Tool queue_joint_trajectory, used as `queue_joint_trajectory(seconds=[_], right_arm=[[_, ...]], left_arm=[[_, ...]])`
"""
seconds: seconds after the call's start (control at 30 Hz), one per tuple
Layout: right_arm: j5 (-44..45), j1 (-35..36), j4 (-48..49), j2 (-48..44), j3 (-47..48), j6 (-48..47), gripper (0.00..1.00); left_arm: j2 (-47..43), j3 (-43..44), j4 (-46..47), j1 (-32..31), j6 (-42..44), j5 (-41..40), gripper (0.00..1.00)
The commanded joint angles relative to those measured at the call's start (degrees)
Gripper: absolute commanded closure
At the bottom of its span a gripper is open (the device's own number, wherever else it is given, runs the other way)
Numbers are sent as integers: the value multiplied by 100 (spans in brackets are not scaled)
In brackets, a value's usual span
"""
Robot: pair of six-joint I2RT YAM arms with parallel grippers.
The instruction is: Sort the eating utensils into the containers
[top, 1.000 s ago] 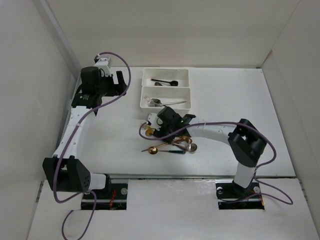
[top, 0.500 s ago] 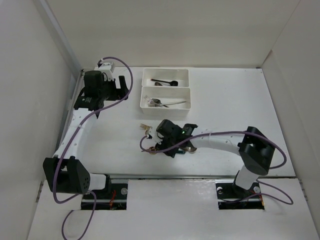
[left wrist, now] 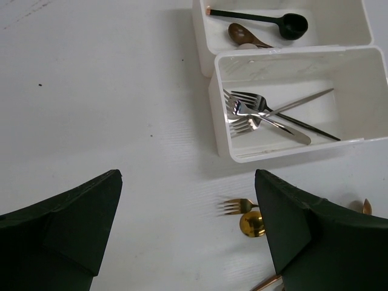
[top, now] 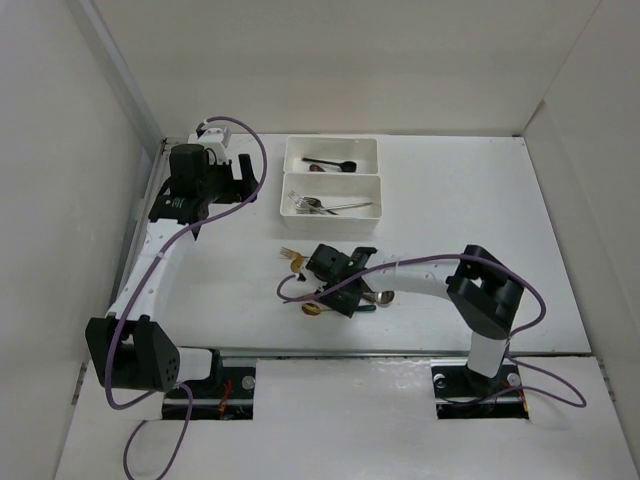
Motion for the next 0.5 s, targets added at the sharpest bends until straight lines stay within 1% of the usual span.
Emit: queue_joint_trajectory(seconds=[0.0,0.03,0.13,0.17,0.2,0.3,0.33,0.43,0.47], right_arm=[[304,6,-241,242,143,105,53],[304,6,-241,243,143,105,61],[304,6,-241,375,143,44,82],[191,6,-189,375,143,44,96],[120,6,-136,375,143,-26,100],[-170,6,14,-37,195,-255,100],[-223,6,153,-351,195,-255,100],[-530,6,347,-862,256,-588,100],[-618,6,426,-1186,257,-798,100]], left_arm=[[-245,26,248,-17,-29,-51,11],[-245,26,248,-17,-29,-51,11],[-245,26,248,-17,-29,-103,11],[-245,26,248,-17,-29,-104,11],[-245,26,248,-17,-29,-104,11],[-192,26,248,-17,-29,-104,11],[-192,26,248,-17,23,-104,11],[-192,26,248,-17,24,-104,11],[-192,26,248,-17,24,-104,11]])
